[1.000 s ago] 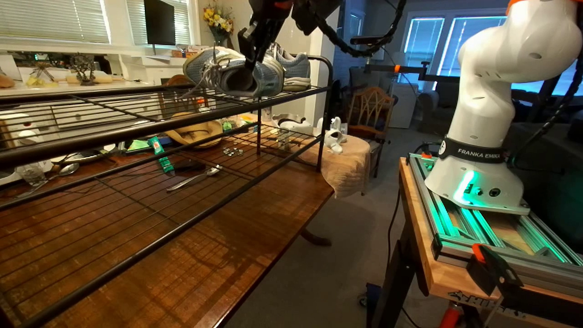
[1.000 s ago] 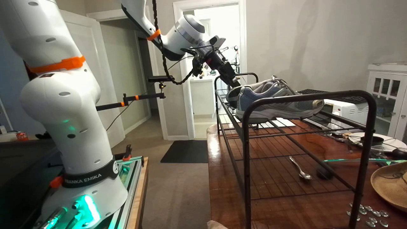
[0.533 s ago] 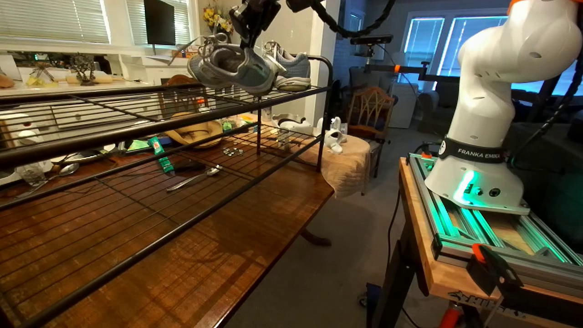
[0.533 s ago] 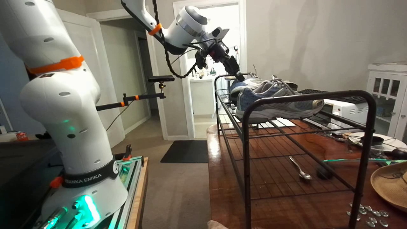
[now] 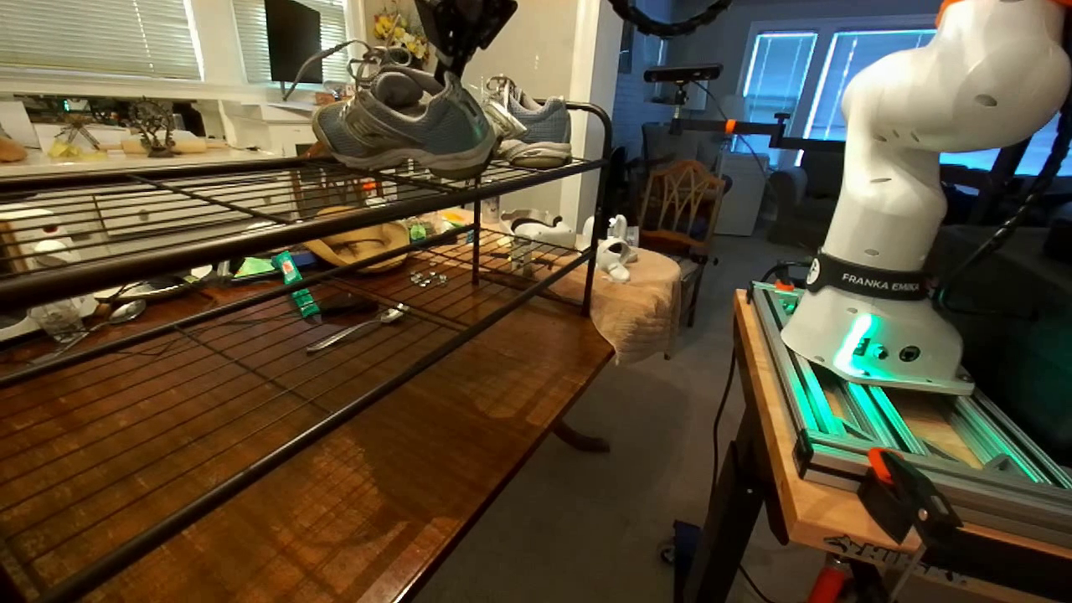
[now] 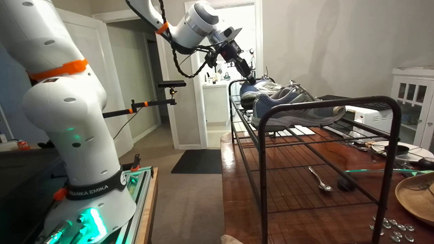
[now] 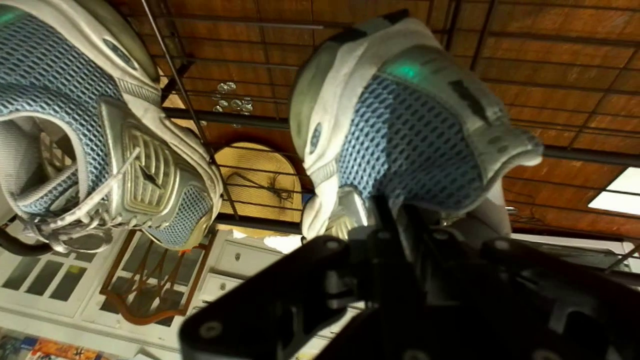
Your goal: Straighten the trainer on the shelf
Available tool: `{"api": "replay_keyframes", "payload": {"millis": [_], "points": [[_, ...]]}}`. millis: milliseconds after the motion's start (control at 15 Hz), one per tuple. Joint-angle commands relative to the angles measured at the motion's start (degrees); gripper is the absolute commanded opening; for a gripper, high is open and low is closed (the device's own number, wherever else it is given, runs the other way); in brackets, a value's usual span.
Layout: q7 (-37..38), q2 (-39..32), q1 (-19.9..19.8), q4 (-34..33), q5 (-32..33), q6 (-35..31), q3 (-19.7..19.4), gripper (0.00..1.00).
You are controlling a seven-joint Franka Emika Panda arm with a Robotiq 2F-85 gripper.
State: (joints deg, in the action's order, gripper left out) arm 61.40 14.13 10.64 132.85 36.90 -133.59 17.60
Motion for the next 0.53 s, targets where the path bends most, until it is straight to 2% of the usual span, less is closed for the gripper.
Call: {"api": "replay_keyframes", "payload": {"millis": [0,267,467], "points": [[-2.2,3.8,0.2,3.3,-4.1,-0.1,-0.4,0.02],[-3.4,6.1,-0.8,5.6,-5.9,0.6,-0.4,0.02],[-3.2,7.2,-2.6,7.0,-4.3,1.0,-0.4,0.02]]}}
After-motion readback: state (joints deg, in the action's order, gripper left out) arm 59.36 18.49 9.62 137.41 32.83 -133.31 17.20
